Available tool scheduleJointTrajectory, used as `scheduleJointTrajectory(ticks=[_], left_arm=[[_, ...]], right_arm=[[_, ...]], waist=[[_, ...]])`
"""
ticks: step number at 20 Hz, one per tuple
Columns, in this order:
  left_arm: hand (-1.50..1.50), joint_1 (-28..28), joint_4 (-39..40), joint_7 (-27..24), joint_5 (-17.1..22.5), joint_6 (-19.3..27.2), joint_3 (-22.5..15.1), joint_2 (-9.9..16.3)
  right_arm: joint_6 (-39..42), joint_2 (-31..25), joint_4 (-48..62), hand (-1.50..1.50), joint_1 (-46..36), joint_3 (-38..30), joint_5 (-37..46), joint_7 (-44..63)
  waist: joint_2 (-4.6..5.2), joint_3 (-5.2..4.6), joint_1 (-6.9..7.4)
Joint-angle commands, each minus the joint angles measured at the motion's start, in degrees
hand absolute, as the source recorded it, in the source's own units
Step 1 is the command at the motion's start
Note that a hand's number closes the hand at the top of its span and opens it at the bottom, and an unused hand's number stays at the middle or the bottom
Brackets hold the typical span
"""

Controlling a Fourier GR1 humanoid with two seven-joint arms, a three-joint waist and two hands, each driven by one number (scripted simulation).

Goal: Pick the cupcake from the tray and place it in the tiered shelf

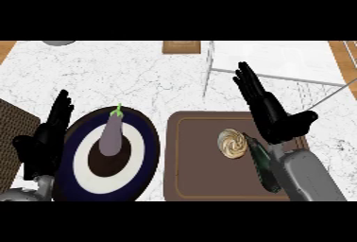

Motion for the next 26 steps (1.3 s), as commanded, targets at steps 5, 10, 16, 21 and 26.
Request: scheduleJointTrajectory(ticks=[5,10,16,21,26], left_arm=[[0.0,6.27,7.23,4.05,7.0,-3.31,1.94,-2.4],[0.0,6.25,7.7,7.82,11.01,-7.44,1.28,-3.15],[0.0,4.27,13.85,4.39,10.89,-12.2,2.39,-4.86],[0.0,5.7,13.21,4.44,11.43,-14.45,3.75,-3.58],[0.0,1.59,15.37,6.34,11.47,-14.34,4.03,-4.97]], right_arm=[[-10.68,-14.85,-6.74,1.5,8.68,-12.26,8.43,0.16],[-17.65,-18.72,-2.77,1.5,20.74,-16.08,10.83,11.97],[-11.67,-20.03,-21.94,-1.5,38.33,-16.17,9.7,5.84],[-3.36,-24.85,-29.53,-1.5,41.78,-16.58,6.42,11.13],[-1.47,-32.74,-43.79,-1.5,38.6,-17.14,4.69,30.56]], waist=[[-0.83,0.65,-3.86],[-0.63,0.79,-3.37],[-0.38,0.9,-0.7],[-0.28,0.93,0.3],[-0.08,0.77,0.38]])
